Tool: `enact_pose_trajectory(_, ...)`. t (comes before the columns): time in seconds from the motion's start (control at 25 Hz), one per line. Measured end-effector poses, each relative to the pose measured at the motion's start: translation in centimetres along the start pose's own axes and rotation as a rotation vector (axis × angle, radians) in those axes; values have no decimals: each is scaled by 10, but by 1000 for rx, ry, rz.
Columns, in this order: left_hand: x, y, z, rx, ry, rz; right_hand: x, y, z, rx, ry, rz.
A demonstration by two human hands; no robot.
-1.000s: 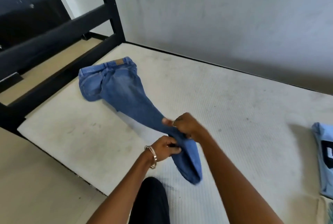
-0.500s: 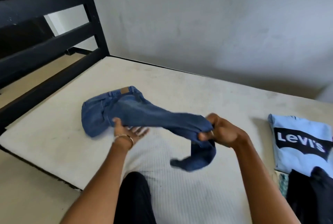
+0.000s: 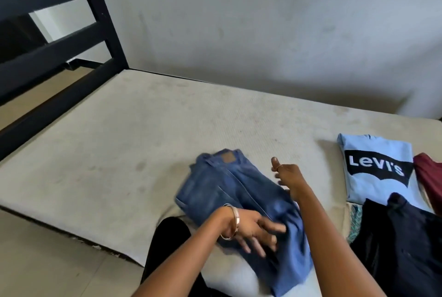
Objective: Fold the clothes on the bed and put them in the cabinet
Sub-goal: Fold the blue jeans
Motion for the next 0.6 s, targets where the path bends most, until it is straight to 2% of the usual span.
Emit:
enact_pose_trajectory(0.08,13,-16,9,8,-175,-203,7,-8,-4,-239,-43,-111)
enact_pose_trajectory(0.2,10,-63,53,-162,-322,-1073,1,-12,-1,-217,-150,-82)
enact_pose_trajectory(0.24,6,-77,72,-138,-394,-1277,-1,-6,-2,-248,-178,-46)
enact_pose_trajectory(0.28,8,-87,96,-135,-458,-1312,-4,3,-5,-284,-205,-1)
enact_pose_trajectory(0.4,15,-95,126,-155,-421,-921,-18,39,-18,-345,-252,246)
enact_pose_trajectory(0.44,13,-93,125,-111,-412,-857,-23,52,-18,-360,-272,342)
enact_pose_trajectory(0.52,6,-93,117,-110,-367,-861,-35,73,-15,-484,-344,488)
enact_pose_trajectory(0.6,-3,-96,92,-365,-279,-842,-50,82,-5,-836,-501,496)
Point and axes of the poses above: each hand's wrist, its own x-axis towards the middle knuckle, its own y-axis out of the palm, z = x × y, the point moved 2 cm from there along x, towards the middle knuckle, and after that the axes turned 11 degrees about -y, right-handed, at the moved point
